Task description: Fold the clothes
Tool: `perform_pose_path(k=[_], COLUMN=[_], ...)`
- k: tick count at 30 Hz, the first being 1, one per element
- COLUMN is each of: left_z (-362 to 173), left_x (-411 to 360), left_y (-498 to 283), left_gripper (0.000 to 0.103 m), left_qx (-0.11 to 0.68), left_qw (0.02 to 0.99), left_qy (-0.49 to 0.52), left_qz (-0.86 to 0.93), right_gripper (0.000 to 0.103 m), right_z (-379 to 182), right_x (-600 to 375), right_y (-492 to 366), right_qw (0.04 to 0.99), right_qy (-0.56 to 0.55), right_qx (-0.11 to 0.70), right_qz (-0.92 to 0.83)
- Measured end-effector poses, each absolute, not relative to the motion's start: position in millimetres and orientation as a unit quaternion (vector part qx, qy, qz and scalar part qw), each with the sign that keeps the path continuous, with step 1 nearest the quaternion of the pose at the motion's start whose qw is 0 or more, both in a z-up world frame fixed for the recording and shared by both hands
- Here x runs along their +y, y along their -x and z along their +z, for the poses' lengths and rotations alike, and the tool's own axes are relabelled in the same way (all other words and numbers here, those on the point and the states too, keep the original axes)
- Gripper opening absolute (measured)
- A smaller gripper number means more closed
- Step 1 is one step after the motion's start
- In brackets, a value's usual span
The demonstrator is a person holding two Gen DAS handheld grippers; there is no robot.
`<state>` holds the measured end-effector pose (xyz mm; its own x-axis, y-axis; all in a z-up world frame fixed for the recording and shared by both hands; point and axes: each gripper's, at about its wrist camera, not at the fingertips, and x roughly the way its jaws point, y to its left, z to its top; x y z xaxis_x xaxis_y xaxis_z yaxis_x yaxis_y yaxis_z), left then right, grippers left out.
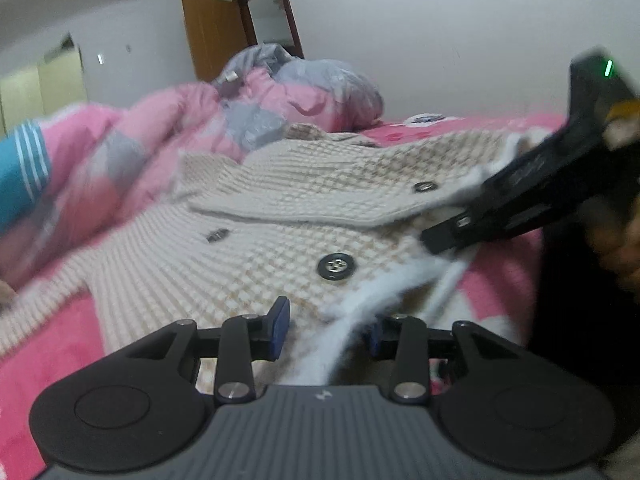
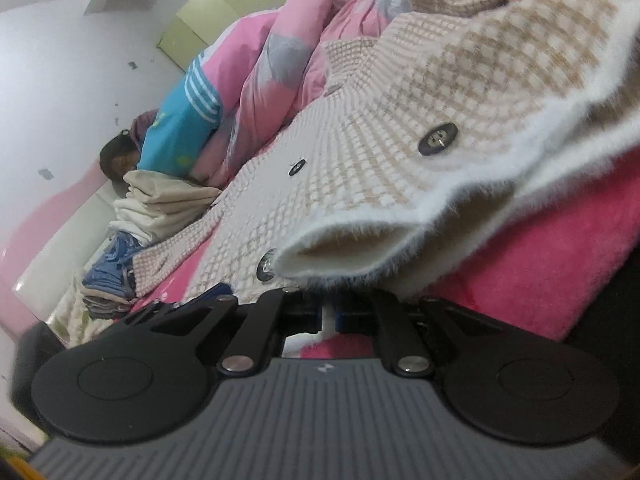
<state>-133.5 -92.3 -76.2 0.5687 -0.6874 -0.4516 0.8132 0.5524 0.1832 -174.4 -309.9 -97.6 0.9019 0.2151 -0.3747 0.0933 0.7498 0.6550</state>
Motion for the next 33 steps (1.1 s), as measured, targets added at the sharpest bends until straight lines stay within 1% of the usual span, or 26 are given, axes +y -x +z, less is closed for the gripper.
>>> perform_pose_path(k=[1, 4, 7, 9, 13, 16, 18, 19, 23, 25, 29, 31, 33], left_z=[-70.6, -57.4, -51.6, -53.5, -68.8, -81.6, -76.4, -71.0, -61.5, -68.9, -82.4, -88.0, -88.6], left_x=[-83.5, -56.9, -46.4, -51.4, -72.1, -77.4, -79.3, -80.2, -92.6, -107.5, -122.2, -128.5, -129.4], left_y=[132.3, 133.6, 132.5, 125.8, 116.2, 116.2, 116.8, 118.2, 131.0, 134.5, 129.6, 127.6, 127.7], left_gripper=[0.042, 0.044, 0.044, 0.044, 0.045, 0.046, 0.044, 0.042, 0.042, 0.042, 0.042, 0.042, 0.042], left_qx=[0.186, 0.225, 0.226, 0.226, 0.225, 0.204, 0.202, 0.194, 0.145, 0.141, 0.157, 0.164, 0.162], left_qw=[0.856, 0.832, 0.841, 0.854, 0.872, 0.881, 0.883, 0.886, 0.88, 0.874, 0.872, 0.872, 0.872], left_qy=[-0.168, -0.104, -0.075, -0.076, -0.125, -0.161, -0.165, -0.166, -0.181, -0.201, -0.205, -0.206, -0.206], left_qz=[-0.453, -0.497, -0.486, -0.462, -0.416, -0.396, -0.39, -0.388, -0.414, -0.42, -0.415, -0.413, -0.414], right_gripper=[0.004, 0.004, 0.004, 0.004, 0.004, 0.004, 0.004, 0.004, 0.004, 0.004, 0.003, 0.006, 0.016], right_z=[-96.5, -94.9, -95.2, -95.8, -96.6, -96.7, -96.6, -96.1, -92.8, -89.6, -81.9, -78.1, -74.2], right_x=[-308.9, -307.4, -307.0, -306.6, -305.1, -302.8, -301.0, -299.4, -294.7, -294.9, -297.3, -298.6, -299.8], right_y=[174.3, 176.6, 181.7, 182.3, 182.1, 183.2, 183.4, 182.2, 179.2, 181.3, 188.6, 192.2, 195.8], right_qw=[0.912, 0.915, 0.916, 0.916, 0.917, 0.921, 0.924, 0.926, 0.935, 0.937, 0.939, 0.94, 0.941], right_qy=[-0.346, -0.336, -0.334, -0.335, -0.333, -0.324, -0.317, -0.311, -0.283, -0.276, -0.267, -0.263, -0.259], right_qx=[0.219, 0.22, 0.219, 0.218, 0.216, 0.215, 0.214, 0.213, 0.211, 0.212, 0.216, 0.218, 0.22], right_qz=[0.034, 0.035, 0.035, 0.034, 0.03, 0.026, 0.022, 0.019, 0.009, 0.005, -0.005, -0.01, -0.015])
